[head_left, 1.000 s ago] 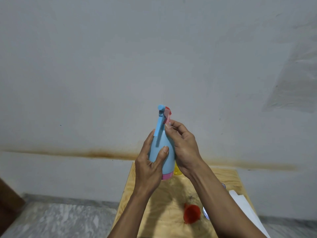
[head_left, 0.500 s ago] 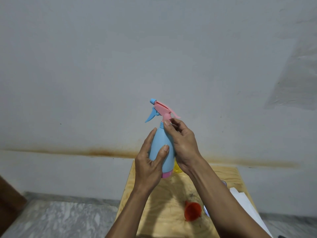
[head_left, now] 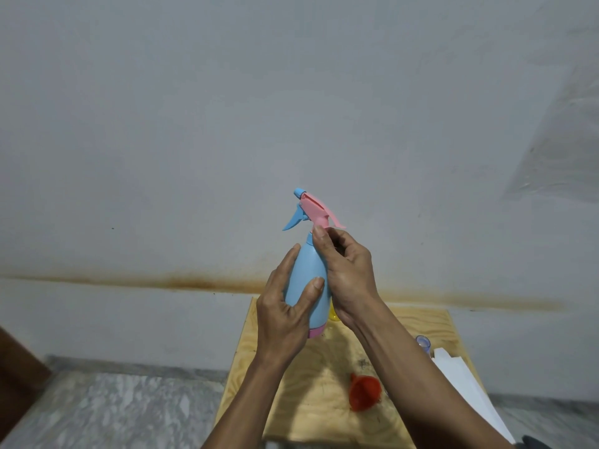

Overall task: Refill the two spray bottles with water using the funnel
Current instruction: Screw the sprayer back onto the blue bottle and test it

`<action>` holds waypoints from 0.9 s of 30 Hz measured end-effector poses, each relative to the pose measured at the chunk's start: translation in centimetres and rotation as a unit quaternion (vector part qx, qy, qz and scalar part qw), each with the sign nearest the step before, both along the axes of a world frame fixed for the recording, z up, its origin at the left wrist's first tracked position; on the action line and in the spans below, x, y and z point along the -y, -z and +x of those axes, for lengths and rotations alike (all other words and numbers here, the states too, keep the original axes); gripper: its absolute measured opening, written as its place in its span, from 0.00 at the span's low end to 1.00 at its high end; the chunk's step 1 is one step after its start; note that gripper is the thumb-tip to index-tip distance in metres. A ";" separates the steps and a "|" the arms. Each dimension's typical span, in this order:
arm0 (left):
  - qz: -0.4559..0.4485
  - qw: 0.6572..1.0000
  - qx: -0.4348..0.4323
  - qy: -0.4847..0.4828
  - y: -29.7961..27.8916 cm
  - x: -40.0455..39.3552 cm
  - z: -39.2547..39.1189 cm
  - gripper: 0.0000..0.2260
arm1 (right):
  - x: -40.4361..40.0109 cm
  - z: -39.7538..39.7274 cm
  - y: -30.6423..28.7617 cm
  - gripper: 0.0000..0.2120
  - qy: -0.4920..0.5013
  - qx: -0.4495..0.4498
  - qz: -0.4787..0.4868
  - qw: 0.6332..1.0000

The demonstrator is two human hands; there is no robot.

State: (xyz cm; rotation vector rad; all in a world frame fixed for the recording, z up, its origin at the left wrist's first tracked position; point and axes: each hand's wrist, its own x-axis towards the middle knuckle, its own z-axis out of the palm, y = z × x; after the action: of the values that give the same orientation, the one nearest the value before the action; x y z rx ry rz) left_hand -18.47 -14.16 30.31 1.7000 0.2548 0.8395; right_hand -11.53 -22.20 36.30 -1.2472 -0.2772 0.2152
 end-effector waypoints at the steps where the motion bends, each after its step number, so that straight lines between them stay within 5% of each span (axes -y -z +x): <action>1: -0.002 1.000 -0.002 0.003 0.1 0.0 0.0 0.27 | 0.0 0.0 0.1 0.13 0.001 -0.003 0.000 1.000; 8: -0.038 0.997 -0.019 0.057 1.2 -0.8 -1.1 0.25 | 0.4 0.4 0.5 0.20 0.003 0.013 -0.066 0.998; 13: -0.022 0.994 -0.059 0.088 4.3 -1.1 -2.5 0.25 | 0.3 0.1 1.7 0.12 -0.007 0.063 -0.199 0.978; 20: -0.077 0.987 -0.099 0.097 9.0 -0.6 -4.7 0.28 | -1.4 -1.8 6.3 0.16 0.076 0.007 -0.262 0.962; 27: -0.028 0.983 -0.138 0.118 11.6 -1.5 -6.8 0.25 | -2.3 -3.6 10.1 0.14 0.113 -0.049 -0.275 0.954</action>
State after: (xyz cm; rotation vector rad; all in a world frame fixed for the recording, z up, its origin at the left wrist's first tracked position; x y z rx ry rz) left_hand -25.26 -12.62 18.71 1.7515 0.2560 0.4188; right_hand -15.17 -19.94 26.22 -1.8011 0.0203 0.1593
